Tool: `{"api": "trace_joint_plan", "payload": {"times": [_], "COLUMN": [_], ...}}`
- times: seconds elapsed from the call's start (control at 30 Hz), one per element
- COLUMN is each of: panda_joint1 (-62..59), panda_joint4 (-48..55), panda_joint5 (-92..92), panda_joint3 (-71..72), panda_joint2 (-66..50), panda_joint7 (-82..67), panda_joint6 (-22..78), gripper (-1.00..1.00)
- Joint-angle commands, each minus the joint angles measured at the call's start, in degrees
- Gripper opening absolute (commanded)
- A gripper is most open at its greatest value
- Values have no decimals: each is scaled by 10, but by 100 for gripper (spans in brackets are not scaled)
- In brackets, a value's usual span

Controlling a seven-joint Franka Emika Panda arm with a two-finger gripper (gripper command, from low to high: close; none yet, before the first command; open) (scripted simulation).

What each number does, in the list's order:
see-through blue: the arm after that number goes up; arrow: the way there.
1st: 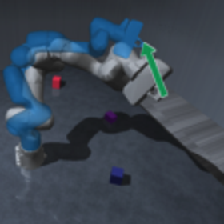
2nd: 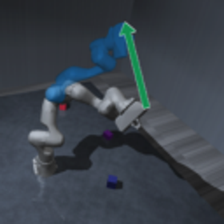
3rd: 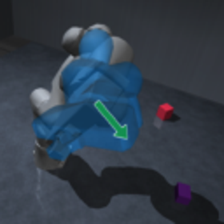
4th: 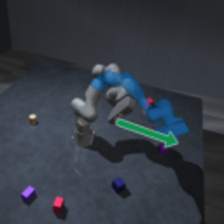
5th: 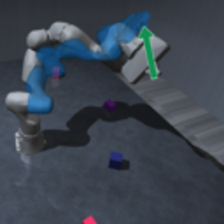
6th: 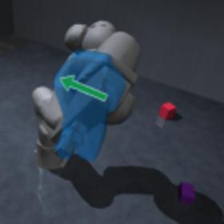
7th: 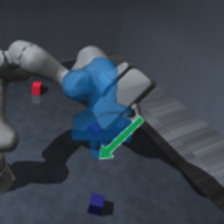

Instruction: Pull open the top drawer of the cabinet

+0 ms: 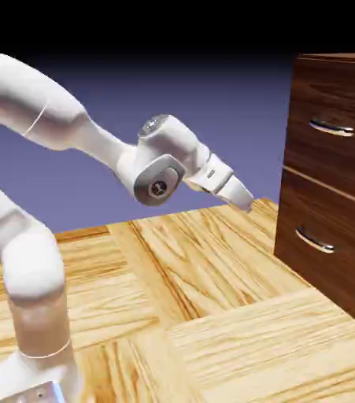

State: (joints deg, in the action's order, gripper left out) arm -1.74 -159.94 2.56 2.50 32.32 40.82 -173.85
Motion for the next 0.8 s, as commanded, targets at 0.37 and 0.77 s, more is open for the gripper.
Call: {"api": "trace_joint_plan", "payload": {"times": [0.37,0.77], "panda_joint1": [-242,-484], "panda_joint4": [106,211], "panda_joint5": [255,509], "panda_joint3": [249,498], "panda_joint2": [-33,-67], "panda_joint7": [-163,-327], "panda_joint6": [16,32], "gripper": [0,0]}}
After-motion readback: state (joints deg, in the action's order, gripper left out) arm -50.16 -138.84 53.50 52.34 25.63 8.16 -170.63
